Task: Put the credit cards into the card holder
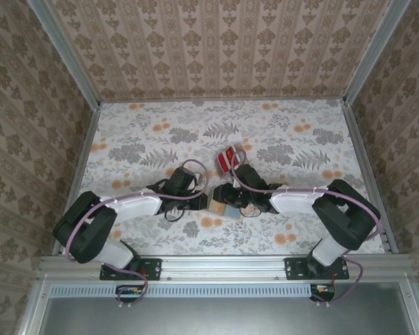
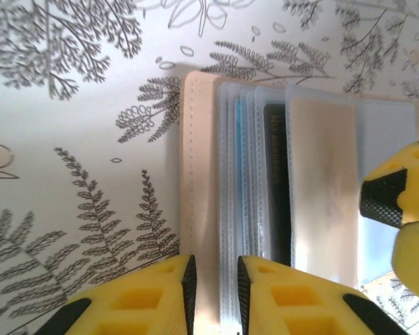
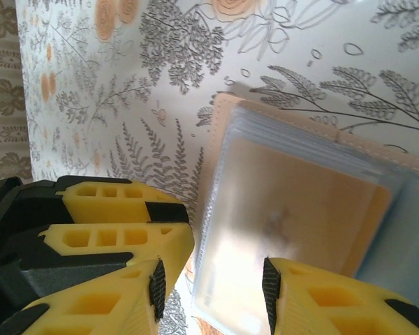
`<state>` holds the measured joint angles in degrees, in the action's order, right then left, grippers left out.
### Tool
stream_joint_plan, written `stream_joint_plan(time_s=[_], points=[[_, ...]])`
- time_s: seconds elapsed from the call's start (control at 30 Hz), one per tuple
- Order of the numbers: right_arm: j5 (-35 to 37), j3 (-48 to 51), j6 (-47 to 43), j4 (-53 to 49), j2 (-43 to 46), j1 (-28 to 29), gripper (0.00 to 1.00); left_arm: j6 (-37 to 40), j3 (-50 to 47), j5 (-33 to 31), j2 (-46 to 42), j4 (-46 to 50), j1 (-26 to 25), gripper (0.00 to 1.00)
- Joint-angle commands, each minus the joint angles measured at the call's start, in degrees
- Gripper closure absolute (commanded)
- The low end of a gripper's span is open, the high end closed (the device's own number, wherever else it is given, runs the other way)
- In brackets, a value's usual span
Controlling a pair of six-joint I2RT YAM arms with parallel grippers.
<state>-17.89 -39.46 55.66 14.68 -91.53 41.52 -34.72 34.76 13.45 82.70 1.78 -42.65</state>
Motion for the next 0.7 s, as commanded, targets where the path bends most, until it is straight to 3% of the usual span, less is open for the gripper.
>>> stream_joint_plan(time_s=[0.0, 0.17, 0.33, 0.67], points=[[0.82, -3.29, -3.1, -5.33, 3.69, -0.22, 0.55, 0.51, -0.94, -1.44, -3.42, 3.04, 1.92, 0.74], [6.56, -8.79, -10.95, -19.97, 7.88, -2.93, 0.55, 2.12, 0.7, 2.74, -4.4, 3.36, 7.15, 0.72], [13.28, -17.17, -19.41, -32.94, 5.99, -6.4, 0.55, 3.53, 5.44, 7.47, -2.06, 2.96, 12.0, 0.7], [19.28, -30.02, -27.4, -41.05, -3.38, -13.73, 0.55, 4.66, 18.16, 15.59, 8.81, 0.57, 14.52, 0.68]])
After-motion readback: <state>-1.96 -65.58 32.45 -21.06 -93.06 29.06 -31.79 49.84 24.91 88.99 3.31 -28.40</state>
